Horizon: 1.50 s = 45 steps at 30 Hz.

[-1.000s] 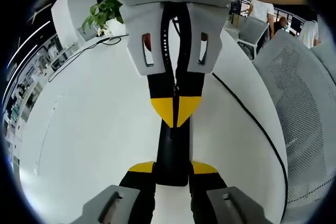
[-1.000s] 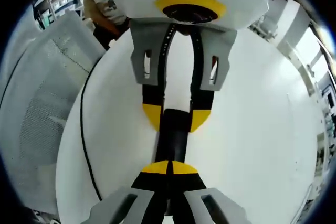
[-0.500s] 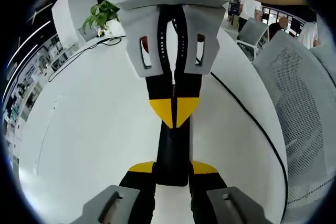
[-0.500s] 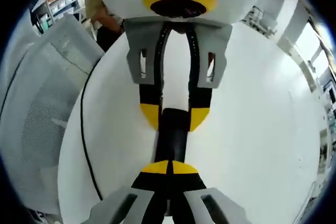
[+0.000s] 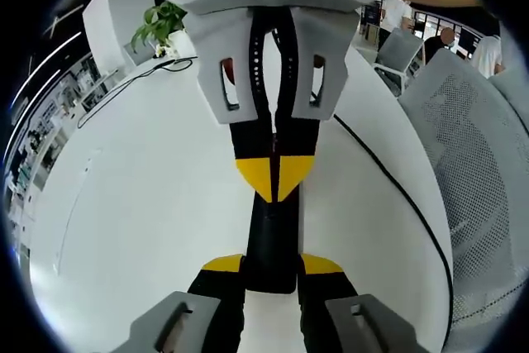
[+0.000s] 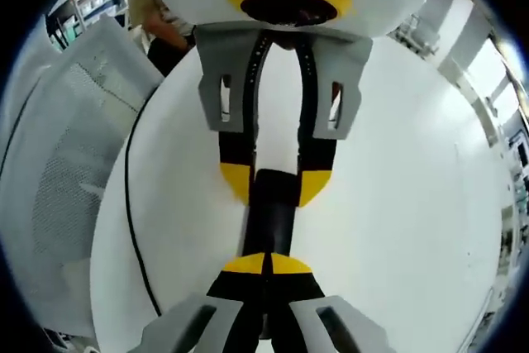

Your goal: Press the specified remote control buttons in sequence, fully releasing each button before pressing the next.

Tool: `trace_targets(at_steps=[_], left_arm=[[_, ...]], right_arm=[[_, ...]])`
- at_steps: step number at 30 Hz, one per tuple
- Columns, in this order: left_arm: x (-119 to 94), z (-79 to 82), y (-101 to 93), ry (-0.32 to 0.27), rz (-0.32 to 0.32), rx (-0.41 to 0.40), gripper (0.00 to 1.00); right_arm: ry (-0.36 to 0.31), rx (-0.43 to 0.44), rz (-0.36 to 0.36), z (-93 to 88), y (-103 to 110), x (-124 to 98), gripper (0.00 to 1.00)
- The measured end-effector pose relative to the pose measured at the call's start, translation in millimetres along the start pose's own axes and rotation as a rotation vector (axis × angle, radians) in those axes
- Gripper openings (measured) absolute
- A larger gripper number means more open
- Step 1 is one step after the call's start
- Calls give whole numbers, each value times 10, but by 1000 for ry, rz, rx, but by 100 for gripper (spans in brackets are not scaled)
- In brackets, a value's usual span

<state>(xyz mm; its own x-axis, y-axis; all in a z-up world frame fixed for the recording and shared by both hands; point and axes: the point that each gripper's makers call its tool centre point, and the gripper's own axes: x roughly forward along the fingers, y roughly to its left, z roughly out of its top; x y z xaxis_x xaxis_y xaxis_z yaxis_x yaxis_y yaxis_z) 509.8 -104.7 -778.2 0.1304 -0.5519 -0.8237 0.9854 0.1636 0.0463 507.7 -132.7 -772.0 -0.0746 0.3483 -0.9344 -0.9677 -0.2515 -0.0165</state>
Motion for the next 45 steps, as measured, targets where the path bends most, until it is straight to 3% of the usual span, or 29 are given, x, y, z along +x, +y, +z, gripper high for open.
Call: trace_targets(at_steps=[11, 23, 34, 45], left_arm=[[-2, 1, -5, -1, 2, 3, 23], [-5, 0, -4, -1, 2, 0, 23], [-7, -1, -1, -1, 2, -1, 23], [-4, 0, -2, -7, 3, 0, 23]], right_arm=[[-37, 6, -18, 2, 16, -51, 0], [-76, -38, -86, 210, -96, -373, 0], [-80, -67, -127, 292, -184, -531, 0], [-81, -71, -127, 295, -198, -493, 0]])
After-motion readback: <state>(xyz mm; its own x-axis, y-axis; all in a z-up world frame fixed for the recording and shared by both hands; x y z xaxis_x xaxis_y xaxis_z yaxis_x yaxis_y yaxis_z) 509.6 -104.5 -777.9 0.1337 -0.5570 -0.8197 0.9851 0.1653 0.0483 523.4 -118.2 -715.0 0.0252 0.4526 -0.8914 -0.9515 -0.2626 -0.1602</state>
